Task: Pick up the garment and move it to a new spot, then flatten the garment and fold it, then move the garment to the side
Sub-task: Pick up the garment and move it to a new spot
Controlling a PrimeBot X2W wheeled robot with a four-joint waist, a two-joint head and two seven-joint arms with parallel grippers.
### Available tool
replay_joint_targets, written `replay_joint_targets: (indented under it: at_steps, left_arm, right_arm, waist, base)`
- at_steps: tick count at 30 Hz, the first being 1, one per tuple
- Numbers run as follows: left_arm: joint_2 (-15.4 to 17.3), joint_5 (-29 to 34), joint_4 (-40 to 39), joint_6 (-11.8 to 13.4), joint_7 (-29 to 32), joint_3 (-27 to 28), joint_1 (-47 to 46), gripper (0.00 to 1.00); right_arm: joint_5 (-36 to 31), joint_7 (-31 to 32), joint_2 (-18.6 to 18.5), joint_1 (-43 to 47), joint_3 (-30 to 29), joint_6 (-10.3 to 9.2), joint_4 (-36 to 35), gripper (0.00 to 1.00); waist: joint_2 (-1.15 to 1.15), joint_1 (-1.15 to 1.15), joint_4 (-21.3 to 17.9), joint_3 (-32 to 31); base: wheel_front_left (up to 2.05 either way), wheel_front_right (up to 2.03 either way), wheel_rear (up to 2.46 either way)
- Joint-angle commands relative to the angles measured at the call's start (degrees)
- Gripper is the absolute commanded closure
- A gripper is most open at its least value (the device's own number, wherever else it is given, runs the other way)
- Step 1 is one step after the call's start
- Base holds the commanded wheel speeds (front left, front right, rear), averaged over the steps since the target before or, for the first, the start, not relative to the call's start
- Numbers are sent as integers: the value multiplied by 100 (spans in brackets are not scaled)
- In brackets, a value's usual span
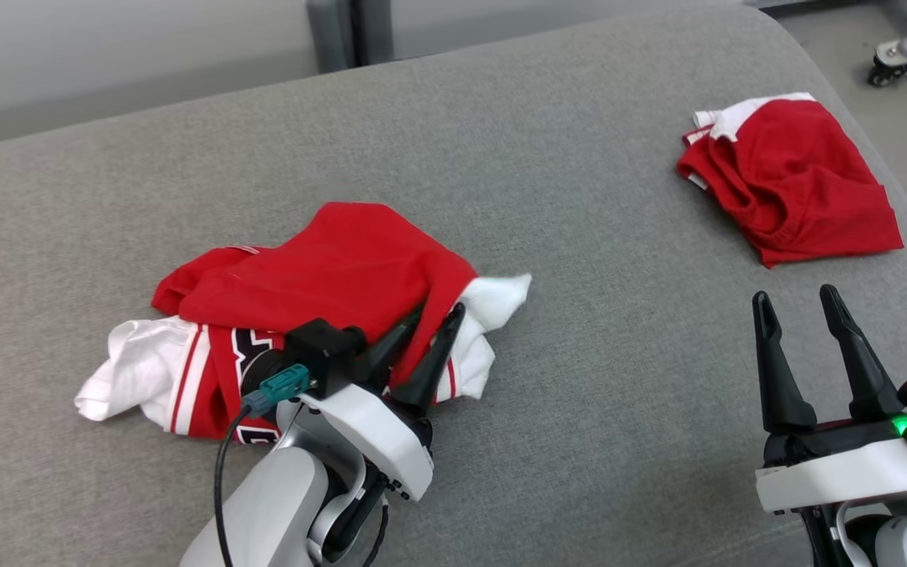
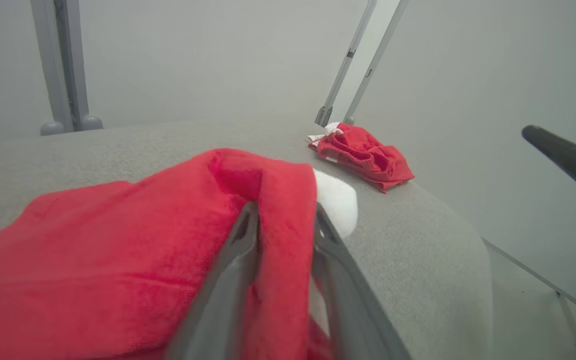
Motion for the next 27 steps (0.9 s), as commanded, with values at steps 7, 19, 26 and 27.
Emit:
replay_joint_targets:
  at_steps: [7, 19, 26, 27]
  left_arm:
    - [127, 9, -75, 194, -446, 256, 9, 0]
    - [753, -193, -401, 983, -886, 1331, 740, 0]
    - [1091, -365, -696, 1124, -999, 1876, 1362, 0]
    - [1128, -376, -731, 1122, -1001, 1938, 1454, 0]
  right_arm:
    - [-47, 56, -15, 140, -8, 1, 31, 0]
    - [-180, 316, -16, 367, -12, 1, -67, 0]
    - [-198, 421, -18, 516, -57, 1, -77, 0]
    - [-189, 428, -17, 558, -61, 1, -76, 0]
  waist:
    - [0, 0, 458, -445]
    - [0, 0, 1297, -916]
    - [0, 0, 1591, -1164]
    - [0, 0, 1618, -1201]
  base:
    - [0, 0, 0]
    - [0, 0, 0]
    - [0, 0, 0]
    - [0, 0, 0]
